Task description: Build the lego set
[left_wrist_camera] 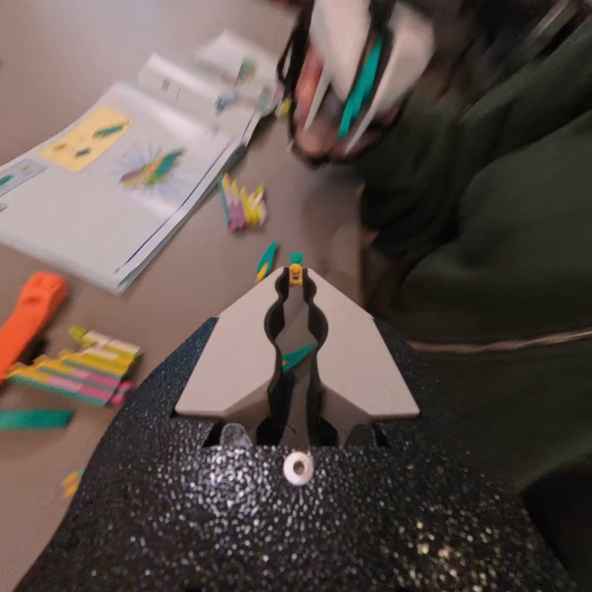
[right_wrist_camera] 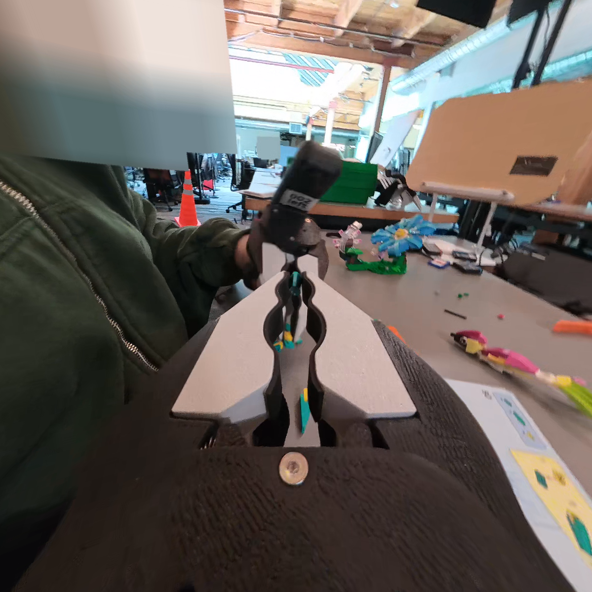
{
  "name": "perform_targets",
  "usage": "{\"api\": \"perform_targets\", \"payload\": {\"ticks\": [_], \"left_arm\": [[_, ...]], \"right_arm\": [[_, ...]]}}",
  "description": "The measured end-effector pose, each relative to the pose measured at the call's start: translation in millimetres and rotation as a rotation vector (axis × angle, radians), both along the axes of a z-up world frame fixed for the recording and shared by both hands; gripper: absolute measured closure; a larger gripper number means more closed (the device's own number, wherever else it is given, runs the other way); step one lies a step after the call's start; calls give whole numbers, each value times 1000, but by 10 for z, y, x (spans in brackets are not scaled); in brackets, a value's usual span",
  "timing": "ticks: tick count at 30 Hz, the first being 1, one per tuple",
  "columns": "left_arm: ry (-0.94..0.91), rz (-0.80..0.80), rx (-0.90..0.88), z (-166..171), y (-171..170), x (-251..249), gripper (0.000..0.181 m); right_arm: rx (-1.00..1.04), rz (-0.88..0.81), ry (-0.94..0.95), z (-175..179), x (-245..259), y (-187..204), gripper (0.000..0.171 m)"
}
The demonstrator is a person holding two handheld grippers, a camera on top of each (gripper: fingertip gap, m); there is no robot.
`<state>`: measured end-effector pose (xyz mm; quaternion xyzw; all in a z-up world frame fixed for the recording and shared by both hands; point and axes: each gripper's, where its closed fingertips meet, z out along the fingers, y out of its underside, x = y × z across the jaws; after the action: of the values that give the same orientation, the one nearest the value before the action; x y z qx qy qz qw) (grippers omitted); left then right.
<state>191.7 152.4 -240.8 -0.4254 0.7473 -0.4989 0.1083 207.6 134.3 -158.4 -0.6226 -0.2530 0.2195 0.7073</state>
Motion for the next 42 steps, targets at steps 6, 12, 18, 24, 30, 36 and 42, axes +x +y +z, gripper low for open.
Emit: {"api": "perform_targets", "payload": {"ticks": [6,12,18,24,30,36,42], "left_arm": [[68,-135,-460,588,-277,-82,175],[133,-278,-704,785,-382,-191,175],[168,-341,-796,825,-404,-230,175],[190,-389,-829,833,-434,-265,175],[201,-427,-897,856,-424,-268,175],[155,-498,-942,957,-430,-321,175],[111,-499,-956,1010,-392,-310,175]], "right_arm": [[142,71,-120,141,-216,-81,166],[179,139,-125,171,-335,-156,166],[187,185,-120,175,-406,-192,166],[177,244,-88,166,-453,-220,166],[173,251,-89,183,-464,-209,166],[112,336,-104,271,-508,-214,166],[35,379,-165,331,-512,-126,165]]}}
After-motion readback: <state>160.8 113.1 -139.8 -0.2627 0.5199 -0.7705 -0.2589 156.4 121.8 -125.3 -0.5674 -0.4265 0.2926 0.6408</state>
